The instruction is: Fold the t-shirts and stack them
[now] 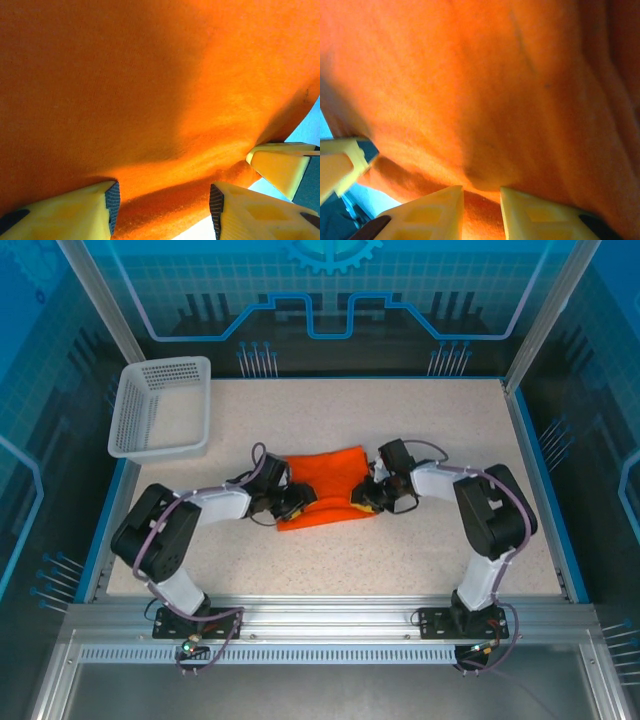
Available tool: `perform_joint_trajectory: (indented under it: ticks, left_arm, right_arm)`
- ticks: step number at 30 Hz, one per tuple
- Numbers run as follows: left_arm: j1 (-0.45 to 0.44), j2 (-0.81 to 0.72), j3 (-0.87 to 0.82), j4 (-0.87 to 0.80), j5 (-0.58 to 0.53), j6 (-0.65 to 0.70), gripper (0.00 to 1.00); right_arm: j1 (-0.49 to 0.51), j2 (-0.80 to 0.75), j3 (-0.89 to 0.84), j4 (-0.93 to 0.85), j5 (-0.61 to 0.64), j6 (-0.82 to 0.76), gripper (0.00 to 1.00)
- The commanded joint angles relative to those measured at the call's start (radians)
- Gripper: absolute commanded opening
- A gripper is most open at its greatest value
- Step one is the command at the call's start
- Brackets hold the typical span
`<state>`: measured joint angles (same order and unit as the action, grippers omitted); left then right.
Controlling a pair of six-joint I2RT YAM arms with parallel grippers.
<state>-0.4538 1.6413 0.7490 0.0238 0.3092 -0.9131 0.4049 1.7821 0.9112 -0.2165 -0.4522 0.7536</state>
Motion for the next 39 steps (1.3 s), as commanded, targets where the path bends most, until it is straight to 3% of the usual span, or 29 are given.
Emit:
perform_joint_trajectory:
  ticks: [1,6,11,16,20,23,26,30,35,39]
  left_arm:
    - [0.001,-0.066,-0.122,-0.097,-0.003,0.035,0.54]
    - [0.001,-0.229,-0.237,-0.141,-0.002,0.028,0.55]
    - [0.000,-0.394,-0.247,-0.249,-0.004,0.023,0.56]
    - [0.000,-0.534,-0.107,-0.392,-0.032,0.054,0.55]
    - [-0.002,-0.484,0.012,-0.388,-0.035,0.080,0.47]
    - [-0.012,-0.379,0.101,-0.344,-0.014,0.087,0.34]
    - [-0.034,-0.260,0.202,-0.320,-0.032,0.125,0.30]
    - [-0.032,-0.089,0.333,-0.320,-0.026,0.187,0.28]
    - [-0.026,0.088,0.438,-0.354,-0.017,0.279,0.27]
    - [0.039,0.168,0.409,-0.325,-0.040,0.285,0.26]
  right_arm:
    - [0.071,-0.050,-0.192,-0.018,0.111,0.092,0.29]
    - [0.209,-0.248,-0.312,-0.042,0.258,0.183,0.34]
    - [0.302,-0.404,-0.344,-0.125,0.404,0.226,0.35]
    - [0.358,-0.731,-0.379,-0.159,0.605,0.247,0.38]
    - [0.320,-0.850,-0.330,-0.156,0.673,0.165,0.38]
    - [0.242,-0.751,-0.204,-0.185,0.600,0.097,0.33]
    - [0.182,-0.567,-0.054,-0.220,0.491,0.026,0.26]
    - [0.140,-0.322,0.133,-0.284,0.428,-0.025,0.19]
    - [0.091,-0.140,0.236,-0.262,0.345,-0.038,0.19]
    - [0.027,-0.014,0.278,-0.276,0.293,-0.043,0.19]
